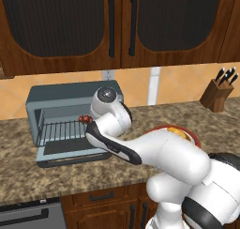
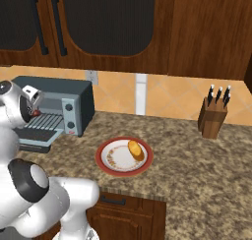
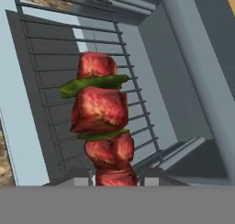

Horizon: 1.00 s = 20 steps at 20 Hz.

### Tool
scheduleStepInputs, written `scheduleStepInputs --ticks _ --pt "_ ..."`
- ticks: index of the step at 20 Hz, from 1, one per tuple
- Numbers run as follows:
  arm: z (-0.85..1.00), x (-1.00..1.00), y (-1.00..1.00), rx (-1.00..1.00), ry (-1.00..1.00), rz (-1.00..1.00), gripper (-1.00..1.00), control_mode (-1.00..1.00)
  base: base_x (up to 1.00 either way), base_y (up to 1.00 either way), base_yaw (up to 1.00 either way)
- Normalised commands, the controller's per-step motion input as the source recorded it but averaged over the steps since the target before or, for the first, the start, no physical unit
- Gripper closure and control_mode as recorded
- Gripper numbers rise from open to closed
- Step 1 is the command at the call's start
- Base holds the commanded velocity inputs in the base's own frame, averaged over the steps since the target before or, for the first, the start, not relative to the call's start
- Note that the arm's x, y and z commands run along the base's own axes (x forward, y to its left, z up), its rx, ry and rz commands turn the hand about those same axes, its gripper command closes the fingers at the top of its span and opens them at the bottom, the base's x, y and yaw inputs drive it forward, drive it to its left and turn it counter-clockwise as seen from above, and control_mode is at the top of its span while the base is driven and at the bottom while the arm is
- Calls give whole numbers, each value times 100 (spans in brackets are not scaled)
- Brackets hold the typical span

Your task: Pick up the kebab skewer and baguette bread, and place them inside the toaster oven. Close the toaster oven door and start by setting the timer.

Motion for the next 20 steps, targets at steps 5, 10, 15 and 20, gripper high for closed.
scheduleStepInputs --ticks 5,10,15,20 --pt "-5 31 4 0 0 0 100 -100 0 0 0" --pt "-33 17 11 -1 0 0 100 -100 0 0 0" --pt "-19 29 7 0 0 0 100 -100 0 0 0" --pt "0 32 9 0 0 0 100 -100 0 0 0"
